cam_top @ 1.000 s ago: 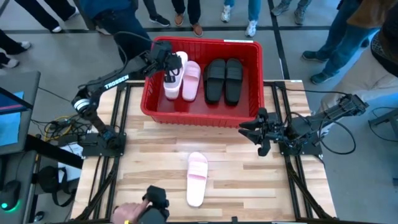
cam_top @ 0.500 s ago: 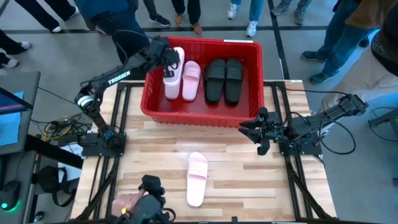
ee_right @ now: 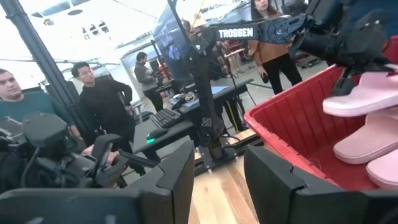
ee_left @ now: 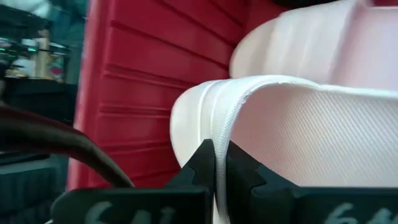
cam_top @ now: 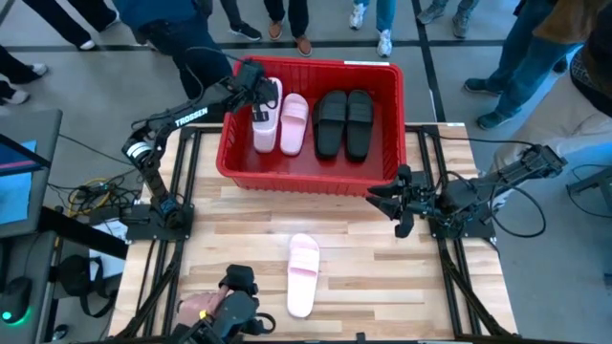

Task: Pick and place slides into bin
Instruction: Put the pink slide into the red container

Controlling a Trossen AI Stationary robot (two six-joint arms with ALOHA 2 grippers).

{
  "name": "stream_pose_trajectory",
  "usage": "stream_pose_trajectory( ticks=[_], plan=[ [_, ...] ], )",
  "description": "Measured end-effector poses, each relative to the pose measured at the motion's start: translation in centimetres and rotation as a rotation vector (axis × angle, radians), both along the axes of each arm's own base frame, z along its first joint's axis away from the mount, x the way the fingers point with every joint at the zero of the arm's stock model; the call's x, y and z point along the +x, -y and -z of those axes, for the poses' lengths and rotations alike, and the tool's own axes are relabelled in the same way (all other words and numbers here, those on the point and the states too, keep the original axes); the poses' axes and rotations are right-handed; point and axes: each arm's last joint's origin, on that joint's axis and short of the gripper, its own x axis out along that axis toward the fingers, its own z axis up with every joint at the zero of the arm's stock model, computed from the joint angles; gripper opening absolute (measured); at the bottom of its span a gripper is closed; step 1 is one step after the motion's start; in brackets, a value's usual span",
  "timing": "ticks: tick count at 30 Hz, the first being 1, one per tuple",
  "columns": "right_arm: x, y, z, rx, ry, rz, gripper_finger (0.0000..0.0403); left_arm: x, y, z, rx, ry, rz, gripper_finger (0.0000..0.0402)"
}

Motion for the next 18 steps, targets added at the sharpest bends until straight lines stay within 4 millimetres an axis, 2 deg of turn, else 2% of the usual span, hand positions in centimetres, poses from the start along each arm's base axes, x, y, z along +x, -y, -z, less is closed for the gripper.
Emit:
stream_pose_trajectory(
  ticks=[14,18],
  plan=[
    [0.3,0.0,0.3,0.014,-0.014,0.013,0.0127,-1.1,-0.9,0.6,-0.028,-0.042,-0.002,0.0],
    [0.3,0.0,0.3,0.015,-0.014,0.012,0.0127,-1.3,-0.8,1.7,-0.03,-0.071,0.009,0.0]
  ],
)
